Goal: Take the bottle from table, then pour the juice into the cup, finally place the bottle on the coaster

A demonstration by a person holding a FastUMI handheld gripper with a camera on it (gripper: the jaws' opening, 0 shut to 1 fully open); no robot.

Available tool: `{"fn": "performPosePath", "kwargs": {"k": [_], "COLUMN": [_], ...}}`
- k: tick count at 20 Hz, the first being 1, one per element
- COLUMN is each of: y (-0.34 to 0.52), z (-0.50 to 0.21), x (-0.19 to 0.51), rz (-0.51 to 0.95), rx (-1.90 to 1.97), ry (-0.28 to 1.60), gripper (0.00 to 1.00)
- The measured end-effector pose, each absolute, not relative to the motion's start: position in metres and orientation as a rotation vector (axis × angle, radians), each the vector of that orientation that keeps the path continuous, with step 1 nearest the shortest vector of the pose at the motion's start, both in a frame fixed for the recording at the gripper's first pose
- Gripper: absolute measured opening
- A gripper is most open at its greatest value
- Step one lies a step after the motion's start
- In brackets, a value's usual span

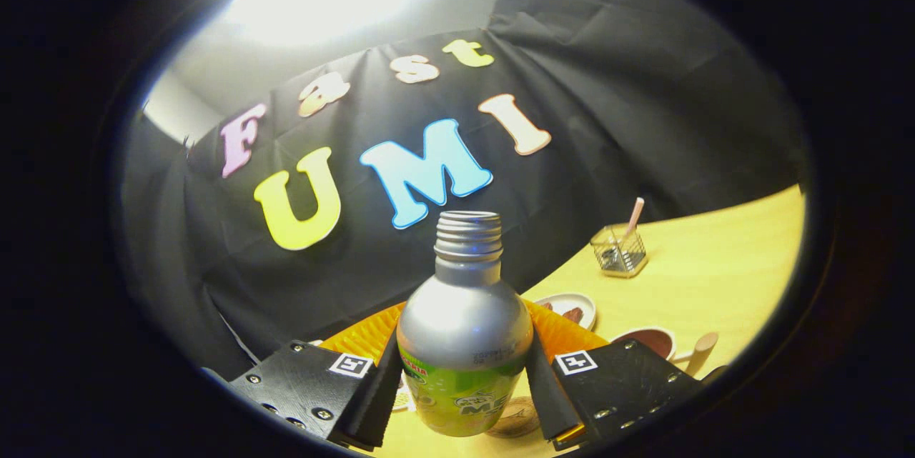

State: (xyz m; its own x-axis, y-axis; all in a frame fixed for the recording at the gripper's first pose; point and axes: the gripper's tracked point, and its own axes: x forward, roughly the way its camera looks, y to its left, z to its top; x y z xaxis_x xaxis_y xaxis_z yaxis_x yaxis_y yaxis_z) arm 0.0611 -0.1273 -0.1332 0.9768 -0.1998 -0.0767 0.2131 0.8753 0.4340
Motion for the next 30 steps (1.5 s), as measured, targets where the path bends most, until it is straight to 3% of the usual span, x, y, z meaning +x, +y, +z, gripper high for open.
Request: {"fn": "performPosePath", "kwargs": {"k": [12,30], "y": [-0.082,-0.088], "z": [-0.139,-0.208], "x": [0.073,0.106], "rz": [-0.176,-0.156], "rx": [-0.063,0.017], "ry": [0.102,0.169], "gripper": [0.78,0.78]}}
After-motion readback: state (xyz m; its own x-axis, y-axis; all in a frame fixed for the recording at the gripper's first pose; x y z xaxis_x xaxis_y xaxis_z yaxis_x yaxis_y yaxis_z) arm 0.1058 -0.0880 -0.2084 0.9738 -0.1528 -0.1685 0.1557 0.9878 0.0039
